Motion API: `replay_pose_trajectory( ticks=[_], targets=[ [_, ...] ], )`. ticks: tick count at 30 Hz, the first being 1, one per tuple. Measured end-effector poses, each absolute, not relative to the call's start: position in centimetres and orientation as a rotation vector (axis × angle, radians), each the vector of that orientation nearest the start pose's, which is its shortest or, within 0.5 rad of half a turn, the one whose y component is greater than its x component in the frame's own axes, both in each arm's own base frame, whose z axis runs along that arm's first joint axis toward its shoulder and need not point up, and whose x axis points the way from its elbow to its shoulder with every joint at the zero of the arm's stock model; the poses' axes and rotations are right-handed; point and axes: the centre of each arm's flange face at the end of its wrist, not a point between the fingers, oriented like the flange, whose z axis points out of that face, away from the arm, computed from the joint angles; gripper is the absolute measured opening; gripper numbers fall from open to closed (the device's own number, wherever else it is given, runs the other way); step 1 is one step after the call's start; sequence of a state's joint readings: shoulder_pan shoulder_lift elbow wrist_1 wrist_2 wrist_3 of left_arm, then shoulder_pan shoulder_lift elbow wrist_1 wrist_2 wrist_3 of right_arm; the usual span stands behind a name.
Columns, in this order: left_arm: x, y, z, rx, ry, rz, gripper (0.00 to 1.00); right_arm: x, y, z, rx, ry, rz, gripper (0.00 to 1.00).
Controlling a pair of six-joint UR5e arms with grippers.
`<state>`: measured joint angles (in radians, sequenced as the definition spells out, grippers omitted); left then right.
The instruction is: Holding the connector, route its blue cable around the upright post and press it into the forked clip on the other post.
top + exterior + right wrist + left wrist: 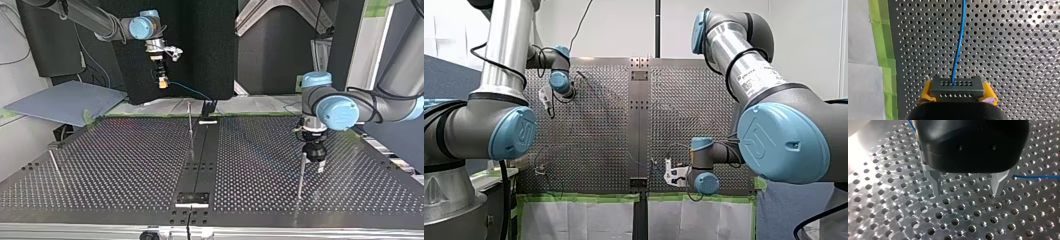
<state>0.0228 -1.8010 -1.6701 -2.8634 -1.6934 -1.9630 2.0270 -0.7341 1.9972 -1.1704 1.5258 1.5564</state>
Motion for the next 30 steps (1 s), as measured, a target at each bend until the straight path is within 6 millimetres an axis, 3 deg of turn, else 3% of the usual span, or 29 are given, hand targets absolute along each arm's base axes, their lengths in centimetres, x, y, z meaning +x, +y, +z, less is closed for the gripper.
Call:
replay_pose_trajectory(
  ticks=[6,21,30],
  targets=[
    [54.5,-10.5,34.8,-0.464,1.596,-0.141,1.0,35.4,-41.0,-3.5,1.655,-0.969,1.5,0.0],
    [47.1,-9.7,34.9,-0.457,1.703,0.08,1.0,35.5,-41.0,-3.5,1.654,-0.964,1.509,0.0],
    [45.1,-10.0,40.0,-0.389,1.68,0.118,1.0,35.5,-41.0,-3.5,1.654,-0.964,1.51,0.0]
  ],
)
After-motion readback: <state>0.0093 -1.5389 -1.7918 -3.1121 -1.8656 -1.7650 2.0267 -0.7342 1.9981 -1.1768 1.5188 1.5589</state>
